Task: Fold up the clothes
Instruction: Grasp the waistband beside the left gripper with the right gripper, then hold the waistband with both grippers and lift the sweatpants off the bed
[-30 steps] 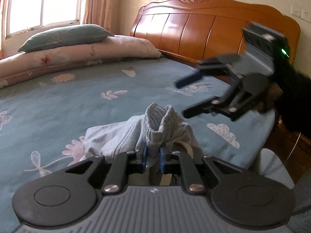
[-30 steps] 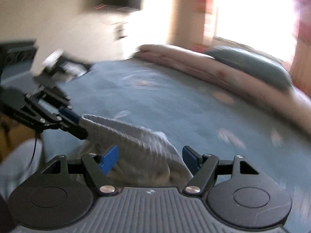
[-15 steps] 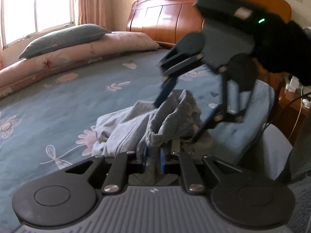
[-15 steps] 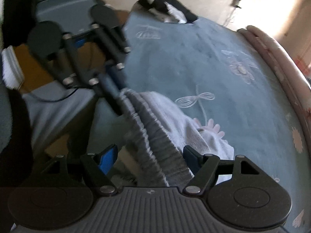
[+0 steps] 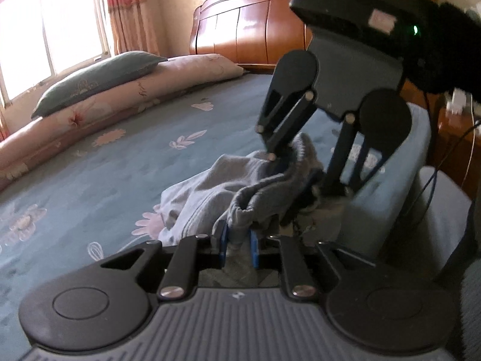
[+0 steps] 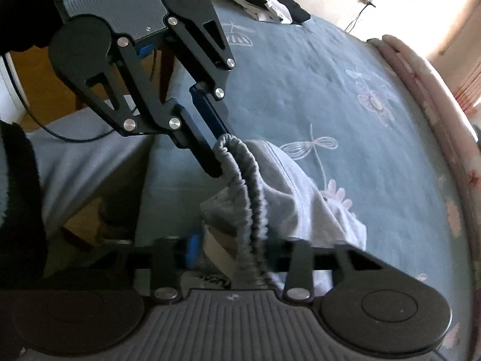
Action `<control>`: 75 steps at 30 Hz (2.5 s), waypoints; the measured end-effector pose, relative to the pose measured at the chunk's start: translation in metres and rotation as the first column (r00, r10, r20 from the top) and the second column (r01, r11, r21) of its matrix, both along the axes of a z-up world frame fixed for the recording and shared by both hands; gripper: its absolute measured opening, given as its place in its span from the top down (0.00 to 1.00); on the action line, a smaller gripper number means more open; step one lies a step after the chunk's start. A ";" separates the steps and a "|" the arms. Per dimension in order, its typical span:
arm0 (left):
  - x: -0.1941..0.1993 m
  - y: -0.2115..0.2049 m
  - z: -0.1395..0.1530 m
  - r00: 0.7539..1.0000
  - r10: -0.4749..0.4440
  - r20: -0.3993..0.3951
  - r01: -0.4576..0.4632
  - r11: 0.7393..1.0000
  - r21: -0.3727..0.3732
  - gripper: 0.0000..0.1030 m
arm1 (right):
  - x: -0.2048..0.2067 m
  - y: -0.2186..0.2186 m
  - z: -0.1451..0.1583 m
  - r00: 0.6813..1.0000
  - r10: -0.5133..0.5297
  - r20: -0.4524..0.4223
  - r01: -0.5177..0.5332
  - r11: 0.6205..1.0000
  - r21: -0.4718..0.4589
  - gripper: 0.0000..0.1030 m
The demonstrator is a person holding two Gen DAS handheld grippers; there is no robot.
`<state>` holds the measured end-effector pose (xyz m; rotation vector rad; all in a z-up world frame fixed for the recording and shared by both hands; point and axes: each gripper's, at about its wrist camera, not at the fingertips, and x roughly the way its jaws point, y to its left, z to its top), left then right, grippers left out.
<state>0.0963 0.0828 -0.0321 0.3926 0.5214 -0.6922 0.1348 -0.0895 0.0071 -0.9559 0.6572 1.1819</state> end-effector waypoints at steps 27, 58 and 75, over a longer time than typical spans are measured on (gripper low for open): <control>-0.029 -0.081 -0.020 0.820 -0.493 0.291 0.262 0.775 0.575 0.86 | -0.022 -0.017 0.011 0.993 -0.080 0.091 0.077 0.996 0.035 0.84; 0.006 0.046 0.002 0.936 0.182 0.300 -0.274 0.914 0.300 0.85 | 0.046 -0.133 -0.026 0.827 -0.481 -0.290 0.561 0.733 0.385 0.40; 0.044 0.088 -0.038 0.940 0.311 0.143 -0.338 0.910 0.242 0.85 | 0.089 -0.096 -0.067 0.737 -0.354 -0.575 0.620 0.692 0.369 0.30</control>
